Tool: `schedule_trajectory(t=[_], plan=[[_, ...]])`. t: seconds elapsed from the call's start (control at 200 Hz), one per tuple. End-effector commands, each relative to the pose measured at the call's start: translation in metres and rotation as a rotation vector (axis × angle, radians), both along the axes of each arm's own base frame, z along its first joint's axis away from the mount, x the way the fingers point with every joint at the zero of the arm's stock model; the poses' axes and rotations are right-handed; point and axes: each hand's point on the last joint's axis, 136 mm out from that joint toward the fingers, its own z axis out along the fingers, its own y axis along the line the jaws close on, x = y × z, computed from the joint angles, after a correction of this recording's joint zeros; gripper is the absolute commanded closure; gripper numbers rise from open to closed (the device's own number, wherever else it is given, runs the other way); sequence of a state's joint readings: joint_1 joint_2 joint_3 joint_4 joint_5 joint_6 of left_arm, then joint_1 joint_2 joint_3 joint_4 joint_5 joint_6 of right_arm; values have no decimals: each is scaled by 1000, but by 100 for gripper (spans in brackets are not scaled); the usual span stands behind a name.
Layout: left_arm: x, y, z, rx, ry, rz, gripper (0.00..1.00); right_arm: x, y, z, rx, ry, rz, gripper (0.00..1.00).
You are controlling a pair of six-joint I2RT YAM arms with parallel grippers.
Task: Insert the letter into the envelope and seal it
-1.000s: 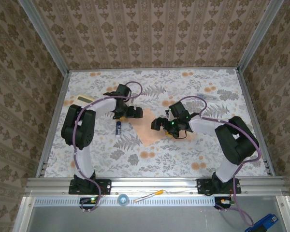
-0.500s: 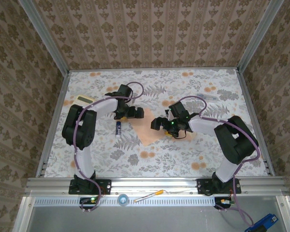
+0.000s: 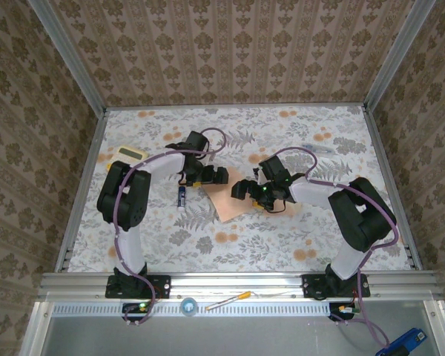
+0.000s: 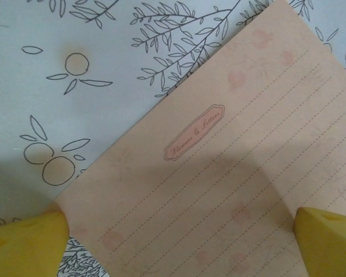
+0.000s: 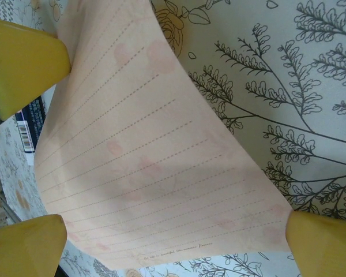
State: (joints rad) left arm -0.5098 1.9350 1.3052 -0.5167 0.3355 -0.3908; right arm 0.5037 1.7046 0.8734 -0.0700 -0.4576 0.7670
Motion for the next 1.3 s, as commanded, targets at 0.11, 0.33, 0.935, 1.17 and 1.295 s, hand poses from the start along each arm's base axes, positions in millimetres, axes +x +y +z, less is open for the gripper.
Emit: schedule_trajectory(t=[0.11,0.33,0.935,1.17,1.295], plan=[[5,-6,37,-112,-22,25,0,-10,-6,-19,-29,61,-4,0],[18,13,54,-113,-68,55,0,-11,-7,-20,-34,61,-7,0],[32,44,5,101,-62,40,0,-11,-10,-18,-42,57,-10,0],[34,35,0,98,-65,18,0,-11,-10,-20,-44,60,-11,0],[34,30,-3,92,-68,3,0,-11,-9,-21,-44,61,-9,0]])
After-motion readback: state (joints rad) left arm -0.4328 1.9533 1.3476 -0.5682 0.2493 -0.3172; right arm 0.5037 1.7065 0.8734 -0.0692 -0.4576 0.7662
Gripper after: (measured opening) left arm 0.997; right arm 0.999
